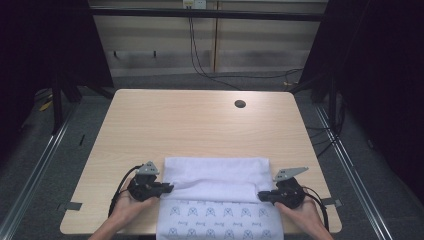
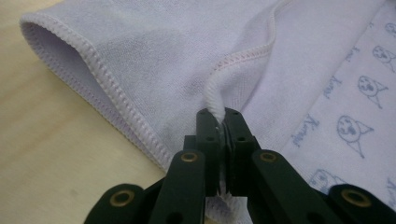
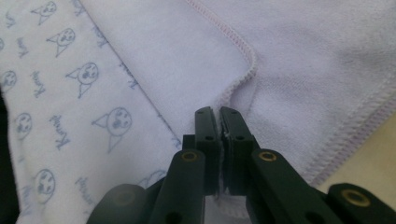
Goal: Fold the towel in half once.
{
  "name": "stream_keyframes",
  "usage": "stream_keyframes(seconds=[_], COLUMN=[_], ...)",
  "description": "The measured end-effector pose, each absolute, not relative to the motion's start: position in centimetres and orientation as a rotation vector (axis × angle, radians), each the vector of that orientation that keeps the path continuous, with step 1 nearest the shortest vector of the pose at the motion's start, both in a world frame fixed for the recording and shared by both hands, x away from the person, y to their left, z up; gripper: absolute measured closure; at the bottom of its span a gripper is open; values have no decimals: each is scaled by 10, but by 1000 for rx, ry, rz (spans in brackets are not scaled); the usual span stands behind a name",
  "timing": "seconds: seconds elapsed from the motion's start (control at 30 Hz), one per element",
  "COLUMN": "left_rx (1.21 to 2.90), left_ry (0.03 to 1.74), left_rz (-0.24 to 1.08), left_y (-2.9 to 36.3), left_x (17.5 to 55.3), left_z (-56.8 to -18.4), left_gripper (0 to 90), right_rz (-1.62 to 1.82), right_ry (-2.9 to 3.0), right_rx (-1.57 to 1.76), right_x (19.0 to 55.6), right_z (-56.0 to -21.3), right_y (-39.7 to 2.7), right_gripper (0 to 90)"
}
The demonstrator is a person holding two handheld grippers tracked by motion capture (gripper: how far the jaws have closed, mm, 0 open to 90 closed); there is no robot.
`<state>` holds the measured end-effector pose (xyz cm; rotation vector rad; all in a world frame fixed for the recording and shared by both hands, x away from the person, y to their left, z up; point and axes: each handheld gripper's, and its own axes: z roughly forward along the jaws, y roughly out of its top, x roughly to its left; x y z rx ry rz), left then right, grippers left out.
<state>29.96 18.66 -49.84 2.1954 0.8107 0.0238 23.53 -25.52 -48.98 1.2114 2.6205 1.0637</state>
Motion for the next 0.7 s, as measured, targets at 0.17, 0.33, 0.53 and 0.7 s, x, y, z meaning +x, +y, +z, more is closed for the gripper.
stream_keyframes(seconds=[0.17,0.33,0.53,0.7], left_rx=[2157,2173,2163,2131], left_ry=[866,879,923,983], left_rz=[62,130,194,243], left_y=[189,183,178,181], left_x=[331,356,393,420], left_z=[-501,-500,-501,-503], left_gripper=[866,865,866,866], right_rz=[1074,1096,1041,1048], right_ry=[2602,2538,2495,2434], right_rx=[1247,1306,1325,1356], right_x=[263,292,328,361], right_z=[-491,-494,-494,-496], right_y=[-250,-249,-245,-242], right_gripper=[871,870,870,870])
